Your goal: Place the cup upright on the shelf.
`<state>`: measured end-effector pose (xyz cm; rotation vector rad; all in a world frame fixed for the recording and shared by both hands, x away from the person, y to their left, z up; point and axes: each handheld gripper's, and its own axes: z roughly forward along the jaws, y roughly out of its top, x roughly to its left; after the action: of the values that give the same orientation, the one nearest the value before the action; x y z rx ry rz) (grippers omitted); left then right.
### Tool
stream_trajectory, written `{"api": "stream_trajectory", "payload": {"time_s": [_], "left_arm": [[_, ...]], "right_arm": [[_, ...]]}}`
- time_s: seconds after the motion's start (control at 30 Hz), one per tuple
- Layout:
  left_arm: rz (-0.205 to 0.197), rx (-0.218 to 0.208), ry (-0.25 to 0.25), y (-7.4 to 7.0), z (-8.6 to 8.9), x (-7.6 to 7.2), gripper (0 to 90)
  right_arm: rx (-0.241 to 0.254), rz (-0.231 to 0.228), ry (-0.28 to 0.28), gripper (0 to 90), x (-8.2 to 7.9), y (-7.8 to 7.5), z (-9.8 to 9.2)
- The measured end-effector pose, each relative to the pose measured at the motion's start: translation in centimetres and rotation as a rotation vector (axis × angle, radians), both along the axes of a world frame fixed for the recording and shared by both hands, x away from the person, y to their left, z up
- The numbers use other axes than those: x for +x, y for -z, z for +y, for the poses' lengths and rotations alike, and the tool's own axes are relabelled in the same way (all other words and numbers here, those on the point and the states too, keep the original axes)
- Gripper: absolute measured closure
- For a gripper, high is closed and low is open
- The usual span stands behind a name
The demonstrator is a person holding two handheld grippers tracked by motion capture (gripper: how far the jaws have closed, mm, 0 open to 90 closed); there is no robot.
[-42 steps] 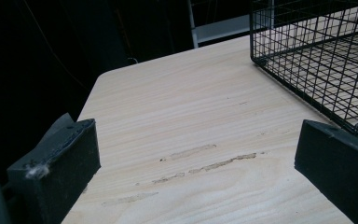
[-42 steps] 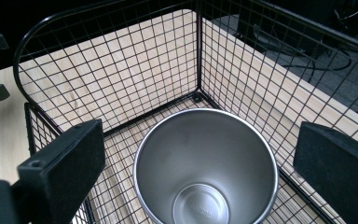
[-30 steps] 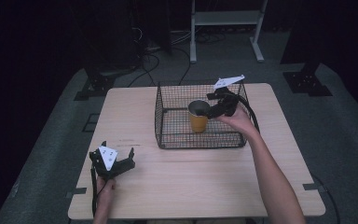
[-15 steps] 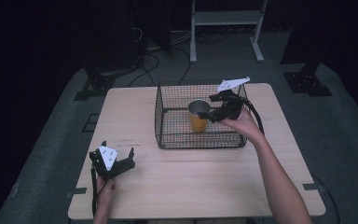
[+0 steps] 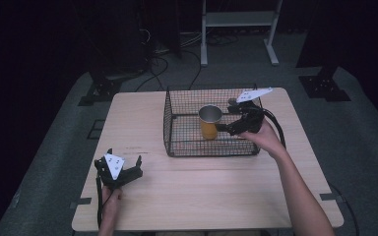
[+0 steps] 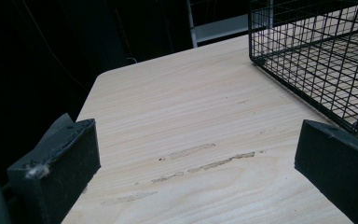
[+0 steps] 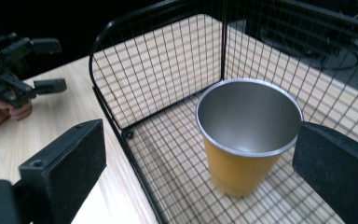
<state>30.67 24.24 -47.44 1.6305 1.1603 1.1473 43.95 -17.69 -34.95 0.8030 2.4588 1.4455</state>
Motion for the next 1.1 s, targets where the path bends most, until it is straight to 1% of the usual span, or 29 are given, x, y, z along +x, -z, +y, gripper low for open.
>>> {"api": "stream_trajectory", "payload": {"time_s": [0.37, 0.43, 0.47, 0.6, 0.77, 0.87, 1.0, 1.1], "left_arm": [[0.0, -0.002, 0.0, 0.0, 0.0, 0.0, 0.0], [0.0, -0.001, 0.001, 0.0, 0.0, 0.0, 0.0], [0.0, -0.001, 0.0, 0.0, 0.0, 0.0, 0.0], [0.0, 0.0, 0.0, 0.0, 0.0, 0.0, 0.0], [-0.002, 0.001, 0.001, 0.0, 0.0, 0.0, 0.0], [-0.001, 0.001, 0.0, 0.0, 0.0, 0.0, 0.0], [-0.002, -0.001, 0.0, 0.0, 0.0, 0.0, 0.0], [-0.002, -0.001, 0.0, 0.0, 0.0, 0.0, 0.0]], "right_arm": [[0.0, -0.008, 0.005, 2.1, -1.2, 0.2, -1.0], [-0.009, 0.003, 0.005, 2.1, -1.4, 0.3, -1.2], [-0.011, -0.004, 0.005, 2.1, -1.5, 0.4, -1.3], [-0.01, -0.008, 0.009, 2.1, -2.2, 0.6, -1.9], [-0.018, -0.004, 0.013, 2.1, -2.6, 0.7, -2.5], [-0.019, -0.009, 0.013, 2.1, -3.2, 0.9, -2.9], [-0.015, -0.005, 0.014, 2.1, -3.5, 1.2, -3.3], [-0.001, -0.003, 0.015, 2.1, -4.0, 1.5, -4.0]]}}
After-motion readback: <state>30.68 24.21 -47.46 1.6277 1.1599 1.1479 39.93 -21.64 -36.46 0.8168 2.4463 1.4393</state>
